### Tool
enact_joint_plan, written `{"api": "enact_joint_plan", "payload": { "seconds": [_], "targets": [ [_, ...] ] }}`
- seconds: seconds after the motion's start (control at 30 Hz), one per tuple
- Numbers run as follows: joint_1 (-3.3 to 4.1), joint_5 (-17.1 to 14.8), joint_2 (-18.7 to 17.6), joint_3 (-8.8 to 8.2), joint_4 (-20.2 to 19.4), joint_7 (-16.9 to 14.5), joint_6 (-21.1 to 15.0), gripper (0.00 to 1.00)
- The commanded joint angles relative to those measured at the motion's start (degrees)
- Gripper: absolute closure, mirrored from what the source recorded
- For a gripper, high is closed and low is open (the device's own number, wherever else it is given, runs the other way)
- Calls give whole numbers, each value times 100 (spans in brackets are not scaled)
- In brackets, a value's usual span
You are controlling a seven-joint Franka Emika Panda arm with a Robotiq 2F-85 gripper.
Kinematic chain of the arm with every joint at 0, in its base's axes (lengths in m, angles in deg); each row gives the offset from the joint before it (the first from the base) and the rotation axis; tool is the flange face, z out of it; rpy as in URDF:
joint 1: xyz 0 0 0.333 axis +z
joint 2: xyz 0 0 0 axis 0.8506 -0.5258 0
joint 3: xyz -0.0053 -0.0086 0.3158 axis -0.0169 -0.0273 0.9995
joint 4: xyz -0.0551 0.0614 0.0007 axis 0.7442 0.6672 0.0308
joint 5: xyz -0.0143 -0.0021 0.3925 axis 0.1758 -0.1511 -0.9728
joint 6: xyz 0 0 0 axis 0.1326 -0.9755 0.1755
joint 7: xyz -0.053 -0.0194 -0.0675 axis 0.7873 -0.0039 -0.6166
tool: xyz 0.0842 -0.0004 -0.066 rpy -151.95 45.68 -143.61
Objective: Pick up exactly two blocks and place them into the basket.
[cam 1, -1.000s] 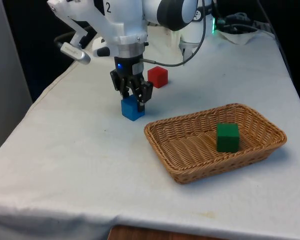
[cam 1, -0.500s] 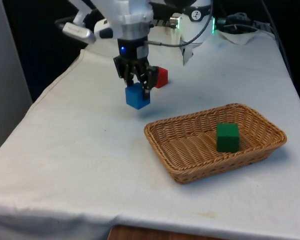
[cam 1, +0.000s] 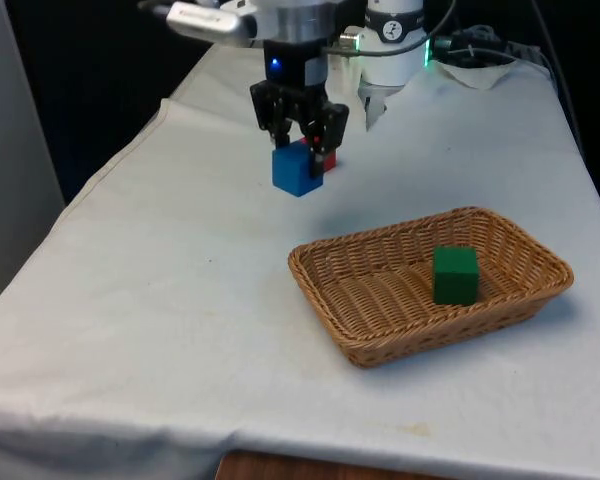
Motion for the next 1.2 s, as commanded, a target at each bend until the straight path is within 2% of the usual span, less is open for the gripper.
{"api": "enact_joint_plan", "payload": {
  "seconds": [0.0, 0.17, 0.2, 0.23, 0.5, 0.53, 0.57, 0.7, 0.8, 0.83, 0.87, 1.1, 1.13, 1.17],
  "targets": [
    [69, 109, 34, -40, 23, 126, 63, 98],
    [120, 447, 109, 46, 126, 470, 178, 98],
    [69, 407, 109, 92, 115, 418, 120, 98],
    [132, 544, 126, 74, 189, 579, 235, 98],
    [120, 825, 0, 189, 550, 865, 567, 98],
    [97, 728, 86, 201, 458, 768, 476, 98],
    [132, 865, -23, 195, 596, 905, 613, 98],
    [143, 1003, -103, 246, 785, 1060, 756, 98],
    [143, 1054, -206, 332, 1003, 1186, 865, 98],
    [115, 1037, -166, 338, 940, 1129, 796, 98],
    [143, 1060, -229, 350, 1054, 1209, 877, 98],
    [138, 1054, -481, 510, 1484, 1381, 1008, 98],
    [120, 1060, -453, 504, 1438, 1352, 940, 98],
    [138, 1049, -521, 527, 1541, 1404, 1020, 98]
  ]
}}
